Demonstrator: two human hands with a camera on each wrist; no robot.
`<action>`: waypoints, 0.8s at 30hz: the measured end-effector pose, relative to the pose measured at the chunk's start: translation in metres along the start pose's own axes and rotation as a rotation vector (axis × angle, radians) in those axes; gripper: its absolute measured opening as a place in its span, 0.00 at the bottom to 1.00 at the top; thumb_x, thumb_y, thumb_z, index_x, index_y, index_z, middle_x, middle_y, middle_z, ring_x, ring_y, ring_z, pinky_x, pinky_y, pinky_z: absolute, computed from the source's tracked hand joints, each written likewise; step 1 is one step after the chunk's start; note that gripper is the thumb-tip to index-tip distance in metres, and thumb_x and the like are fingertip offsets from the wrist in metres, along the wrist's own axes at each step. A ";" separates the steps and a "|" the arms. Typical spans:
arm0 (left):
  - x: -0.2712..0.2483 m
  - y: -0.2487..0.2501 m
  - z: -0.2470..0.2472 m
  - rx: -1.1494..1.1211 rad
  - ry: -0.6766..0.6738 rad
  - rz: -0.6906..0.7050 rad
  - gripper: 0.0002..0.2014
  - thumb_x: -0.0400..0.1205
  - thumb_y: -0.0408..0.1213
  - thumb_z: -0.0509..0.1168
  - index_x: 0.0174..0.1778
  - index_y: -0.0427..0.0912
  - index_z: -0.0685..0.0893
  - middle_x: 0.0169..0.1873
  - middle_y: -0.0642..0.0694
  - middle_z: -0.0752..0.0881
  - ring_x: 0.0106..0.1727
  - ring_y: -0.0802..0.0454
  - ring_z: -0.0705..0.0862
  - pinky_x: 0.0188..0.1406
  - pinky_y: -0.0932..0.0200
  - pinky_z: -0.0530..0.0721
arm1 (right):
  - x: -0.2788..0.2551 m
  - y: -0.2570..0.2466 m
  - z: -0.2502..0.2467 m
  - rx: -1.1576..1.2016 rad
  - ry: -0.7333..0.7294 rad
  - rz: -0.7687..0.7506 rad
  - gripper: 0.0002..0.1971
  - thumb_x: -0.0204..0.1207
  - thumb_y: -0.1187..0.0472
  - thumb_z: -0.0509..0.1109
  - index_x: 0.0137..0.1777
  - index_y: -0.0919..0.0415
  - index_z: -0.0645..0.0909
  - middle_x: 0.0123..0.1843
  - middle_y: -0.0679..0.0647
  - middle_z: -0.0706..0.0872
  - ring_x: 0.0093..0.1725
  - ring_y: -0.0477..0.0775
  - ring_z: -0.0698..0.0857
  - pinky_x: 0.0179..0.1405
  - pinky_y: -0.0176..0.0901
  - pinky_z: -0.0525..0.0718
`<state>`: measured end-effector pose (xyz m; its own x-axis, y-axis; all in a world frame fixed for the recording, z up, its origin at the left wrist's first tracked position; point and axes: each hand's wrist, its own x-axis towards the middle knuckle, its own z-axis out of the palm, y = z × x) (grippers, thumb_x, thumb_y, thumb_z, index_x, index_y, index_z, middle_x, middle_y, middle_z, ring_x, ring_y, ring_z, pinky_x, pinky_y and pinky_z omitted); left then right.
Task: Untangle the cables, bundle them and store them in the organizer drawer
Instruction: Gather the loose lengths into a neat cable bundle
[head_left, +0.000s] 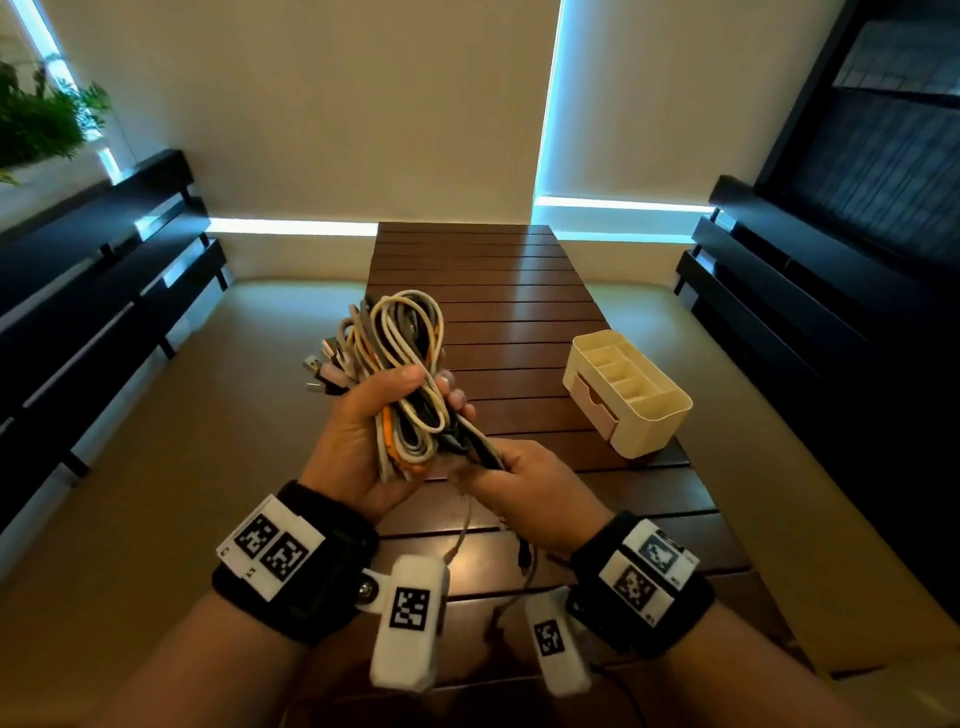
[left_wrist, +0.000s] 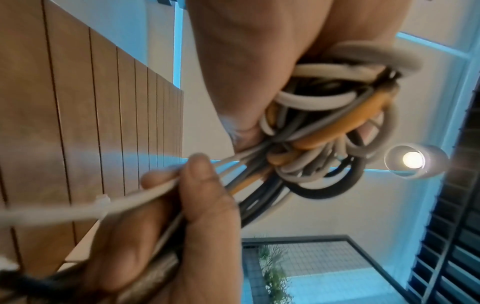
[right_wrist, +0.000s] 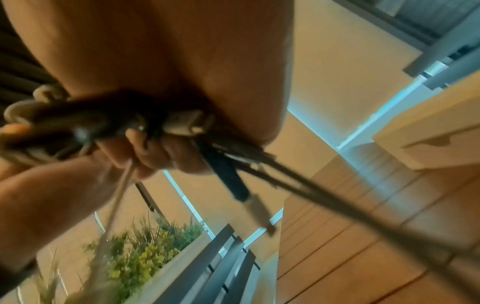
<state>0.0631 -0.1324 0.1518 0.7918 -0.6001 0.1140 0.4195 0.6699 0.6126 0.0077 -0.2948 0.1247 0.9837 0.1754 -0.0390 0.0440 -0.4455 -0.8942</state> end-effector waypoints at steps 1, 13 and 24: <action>0.000 -0.001 -0.002 0.005 0.006 0.005 0.20 0.61 0.39 0.83 0.44 0.38 0.86 0.35 0.47 0.83 0.40 0.51 0.85 0.52 0.54 0.86 | 0.000 -0.002 0.001 0.004 -0.001 -0.007 0.16 0.82 0.55 0.69 0.42 0.69 0.78 0.35 0.52 0.76 0.34 0.50 0.74 0.38 0.47 0.73; 0.008 -0.010 -0.027 0.135 0.123 -0.047 0.18 0.62 0.42 0.83 0.42 0.38 0.86 0.39 0.44 0.83 0.45 0.49 0.84 0.51 0.50 0.86 | 0.001 -0.002 -0.012 -0.477 0.065 -0.055 0.31 0.72 0.35 0.73 0.73 0.34 0.68 0.63 0.39 0.61 0.69 0.46 0.62 0.71 0.48 0.65; 0.008 -0.019 -0.010 0.090 -0.013 -0.020 0.13 0.67 0.42 0.80 0.41 0.41 0.87 0.36 0.46 0.85 0.43 0.51 0.86 0.54 0.51 0.84 | -0.006 -0.026 0.008 0.895 -0.061 0.372 0.28 0.83 0.33 0.54 0.75 0.47 0.74 0.61 0.65 0.89 0.54 0.65 0.90 0.44 0.53 0.90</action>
<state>0.0663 -0.1455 0.1336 0.7776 -0.6191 0.1104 0.3936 0.6160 0.6824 -0.0006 -0.2773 0.1442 0.8961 0.2144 -0.3885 -0.4417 0.3468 -0.8274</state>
